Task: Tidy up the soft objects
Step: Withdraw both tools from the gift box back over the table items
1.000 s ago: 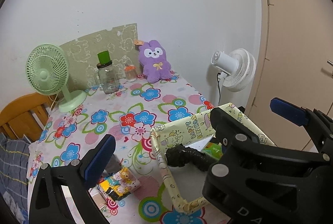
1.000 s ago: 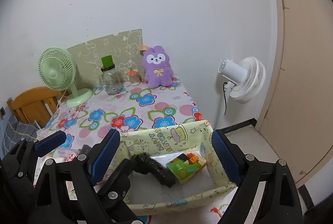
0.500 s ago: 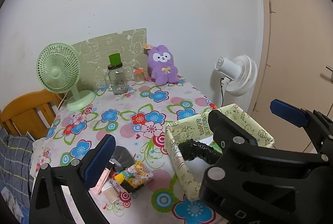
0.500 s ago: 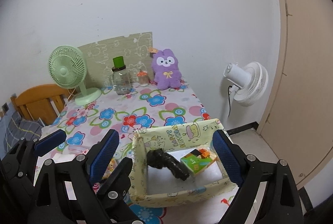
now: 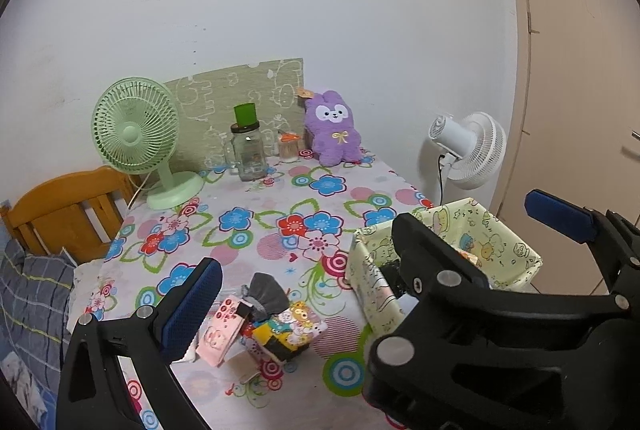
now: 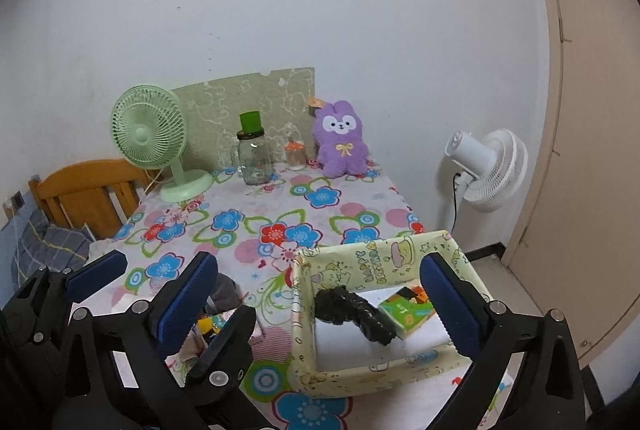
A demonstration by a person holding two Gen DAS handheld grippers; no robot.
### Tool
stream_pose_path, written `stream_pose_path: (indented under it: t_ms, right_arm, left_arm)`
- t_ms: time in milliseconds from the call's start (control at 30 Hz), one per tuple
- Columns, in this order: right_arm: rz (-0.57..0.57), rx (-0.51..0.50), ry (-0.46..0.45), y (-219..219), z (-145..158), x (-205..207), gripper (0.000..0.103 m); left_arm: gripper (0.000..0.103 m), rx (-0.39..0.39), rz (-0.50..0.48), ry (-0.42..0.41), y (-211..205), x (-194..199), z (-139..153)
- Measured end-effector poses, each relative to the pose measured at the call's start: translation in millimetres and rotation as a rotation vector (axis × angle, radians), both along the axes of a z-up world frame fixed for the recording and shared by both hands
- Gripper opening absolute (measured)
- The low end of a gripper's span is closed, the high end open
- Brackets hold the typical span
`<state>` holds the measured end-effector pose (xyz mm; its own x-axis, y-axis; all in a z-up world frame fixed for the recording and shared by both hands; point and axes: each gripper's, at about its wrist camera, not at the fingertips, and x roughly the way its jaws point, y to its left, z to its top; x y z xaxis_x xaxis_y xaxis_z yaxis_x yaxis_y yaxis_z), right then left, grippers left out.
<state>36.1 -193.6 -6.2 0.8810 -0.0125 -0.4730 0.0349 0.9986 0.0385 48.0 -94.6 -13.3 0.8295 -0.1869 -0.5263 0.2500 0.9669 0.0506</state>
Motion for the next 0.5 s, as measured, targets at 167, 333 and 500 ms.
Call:
stream_pose_path:
  t_ms: [167,333,500]
  right_arm:
    - [0.03,0.003,0.014,12,-4,3,0.103]
    - [0.053,0.013,0.029,23,-12,6,0.103]
    - [0.067,0.009,0.012,33,-19,8,0.103]
  left_arm:
    - [0.103,-0.003,0.02,0.009,11,0,-5]
    - [0.103,-0.004,0.04,0.011,24,2,-11]
    - [0.103,0.004,0.055,0.014,33,5,-18]
